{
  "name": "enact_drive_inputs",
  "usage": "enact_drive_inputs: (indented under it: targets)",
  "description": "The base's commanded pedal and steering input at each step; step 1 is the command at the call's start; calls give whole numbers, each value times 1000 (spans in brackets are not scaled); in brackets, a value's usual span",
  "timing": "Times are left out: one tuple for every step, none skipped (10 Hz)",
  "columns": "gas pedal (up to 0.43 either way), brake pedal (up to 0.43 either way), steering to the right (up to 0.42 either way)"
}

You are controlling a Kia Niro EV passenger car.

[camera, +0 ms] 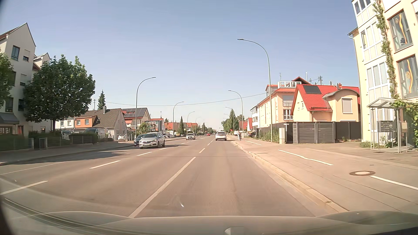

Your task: Follow the waypoints while adhering to traffic rules and regulations

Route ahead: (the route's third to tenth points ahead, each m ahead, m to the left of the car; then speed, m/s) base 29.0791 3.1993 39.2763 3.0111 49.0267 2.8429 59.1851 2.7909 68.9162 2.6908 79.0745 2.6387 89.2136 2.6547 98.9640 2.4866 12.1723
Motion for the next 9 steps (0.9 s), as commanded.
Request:
enact_drive_inputs:
  targets:
    - [189, 0, -7]
    - [189, 0, -6]
    - [189, 0, -5]
    - [157, 0, -3]
    - [150, 0, -3]
    - [150, 0, -1]
    - [138, 0, 0]
    - [110, 0, 0]
    - [87, 0, 0]
